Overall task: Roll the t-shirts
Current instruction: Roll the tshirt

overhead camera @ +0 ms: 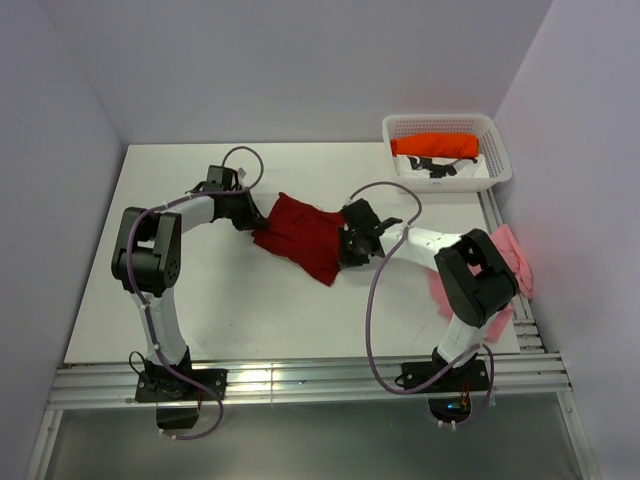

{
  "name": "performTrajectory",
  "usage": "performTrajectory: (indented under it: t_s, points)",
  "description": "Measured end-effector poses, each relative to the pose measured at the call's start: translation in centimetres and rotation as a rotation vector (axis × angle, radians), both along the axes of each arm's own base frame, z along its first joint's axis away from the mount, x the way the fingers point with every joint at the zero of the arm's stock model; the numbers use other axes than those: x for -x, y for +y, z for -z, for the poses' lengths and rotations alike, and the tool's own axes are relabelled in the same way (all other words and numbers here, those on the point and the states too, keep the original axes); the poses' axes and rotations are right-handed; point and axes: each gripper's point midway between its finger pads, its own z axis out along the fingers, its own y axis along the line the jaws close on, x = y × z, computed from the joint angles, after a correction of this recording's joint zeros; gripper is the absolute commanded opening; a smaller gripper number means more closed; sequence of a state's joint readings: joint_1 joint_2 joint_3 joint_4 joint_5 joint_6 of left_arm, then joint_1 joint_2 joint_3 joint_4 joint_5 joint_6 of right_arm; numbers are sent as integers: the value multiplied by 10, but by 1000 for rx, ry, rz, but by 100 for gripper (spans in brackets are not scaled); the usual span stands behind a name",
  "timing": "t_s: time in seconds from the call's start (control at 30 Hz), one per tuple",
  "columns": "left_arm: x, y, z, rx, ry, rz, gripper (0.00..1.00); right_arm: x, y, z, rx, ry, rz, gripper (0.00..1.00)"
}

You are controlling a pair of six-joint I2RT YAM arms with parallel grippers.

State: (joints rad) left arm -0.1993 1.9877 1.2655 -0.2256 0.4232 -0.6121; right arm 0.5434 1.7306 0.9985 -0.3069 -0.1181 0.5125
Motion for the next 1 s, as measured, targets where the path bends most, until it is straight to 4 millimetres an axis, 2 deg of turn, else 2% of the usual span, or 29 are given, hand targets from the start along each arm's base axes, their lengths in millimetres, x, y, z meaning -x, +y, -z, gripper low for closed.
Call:
performTrajectory:
  t_s: [0.23,0.33,0.37,0.4,0.5,0.53,0.57,0.67,0.77,0.8,0.9,1.0]
  points:
    - [-8,-4,-2,-2,-19,30,0,71,49,2,-70,19,-138,0]
    - [-3,-11,-4,-3,-4,53,4,96,55,0,-99,25,-158,6]
    - [-1,-14,-5,-6,0,67,11,101,56,-2,-104,25,-159,10]
    - [0,-18,-6,-7,3,85,34,105,55,-4,-107,23,-158,24]
    - [-3,-29,-14,-8,-30,126,56,113,48,-11,-96,17,-153,47]
    - [-6,-31,-18,-8,-47,133,59,118,44,-13,-85,19,-153,50]
    - [-11,-33,-23,-6,-66,134,66,120,40,-15,-72,14,-156,51]
    - [-20,-37,-40,4,-109,137,69,124,28,-27,-41,-11,-150,51]
    - [-27,-39,-64,17,-157,137,70,117,23,-42,-17,-57,-138,50]
    - [-27,-39,-73,20,-175,136,70,113,23,-48,-12,-73,-136,47]
    - [-21,-37,-104,35,-230,123,71,103,28,-66,-18,-124,-146,43]
    - [-6,-27,-133,62,-276,83,72,97,36,-82,-45,-170,-188,43]
